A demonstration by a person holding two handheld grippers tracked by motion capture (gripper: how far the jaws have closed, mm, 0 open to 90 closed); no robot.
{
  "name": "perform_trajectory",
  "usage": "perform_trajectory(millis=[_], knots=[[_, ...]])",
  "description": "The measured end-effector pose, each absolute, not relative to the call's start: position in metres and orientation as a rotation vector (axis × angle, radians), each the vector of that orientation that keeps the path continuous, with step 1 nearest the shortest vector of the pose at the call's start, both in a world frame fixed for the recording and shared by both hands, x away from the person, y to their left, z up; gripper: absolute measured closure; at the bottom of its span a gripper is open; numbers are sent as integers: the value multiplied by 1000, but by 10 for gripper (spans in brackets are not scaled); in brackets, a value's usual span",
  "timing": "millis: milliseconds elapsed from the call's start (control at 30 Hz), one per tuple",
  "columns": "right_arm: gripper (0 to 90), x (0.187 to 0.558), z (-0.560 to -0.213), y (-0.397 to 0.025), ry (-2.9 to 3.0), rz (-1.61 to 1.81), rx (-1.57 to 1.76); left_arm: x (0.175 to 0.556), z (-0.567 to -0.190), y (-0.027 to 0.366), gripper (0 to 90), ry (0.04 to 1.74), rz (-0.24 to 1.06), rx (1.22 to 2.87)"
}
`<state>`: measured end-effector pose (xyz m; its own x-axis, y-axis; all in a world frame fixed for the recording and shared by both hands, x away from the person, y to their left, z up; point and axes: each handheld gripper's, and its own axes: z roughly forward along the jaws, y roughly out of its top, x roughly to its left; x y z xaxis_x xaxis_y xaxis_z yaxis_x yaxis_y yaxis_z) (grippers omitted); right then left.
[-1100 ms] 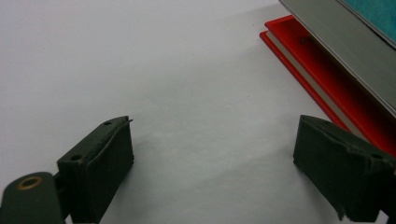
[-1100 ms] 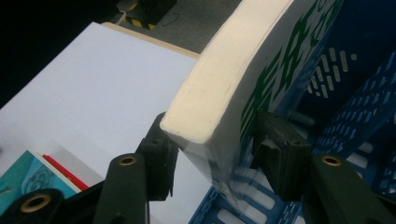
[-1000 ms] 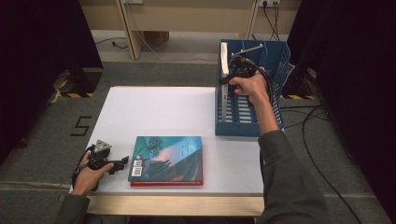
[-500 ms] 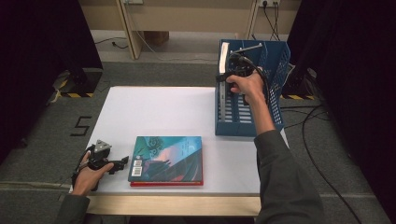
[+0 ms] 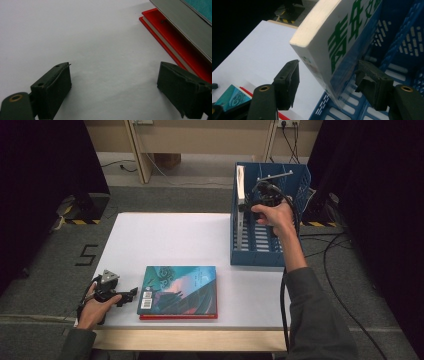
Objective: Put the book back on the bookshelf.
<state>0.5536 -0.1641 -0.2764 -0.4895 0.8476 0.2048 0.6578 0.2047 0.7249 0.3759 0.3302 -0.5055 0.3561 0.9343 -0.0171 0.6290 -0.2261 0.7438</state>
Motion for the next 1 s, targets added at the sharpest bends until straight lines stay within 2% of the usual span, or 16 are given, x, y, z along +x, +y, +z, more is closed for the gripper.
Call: perform_trajectory(millis=[633, 1000], knots=[[320, 485, -298, -185, 2302, 1233, 1259, 376, -506, 330, 109, 1357, 584, 1944], [272, 452, -329, -196, 2290, 1222, 1204, 376, -506, 330, 109, 1357, 584, 1943]])
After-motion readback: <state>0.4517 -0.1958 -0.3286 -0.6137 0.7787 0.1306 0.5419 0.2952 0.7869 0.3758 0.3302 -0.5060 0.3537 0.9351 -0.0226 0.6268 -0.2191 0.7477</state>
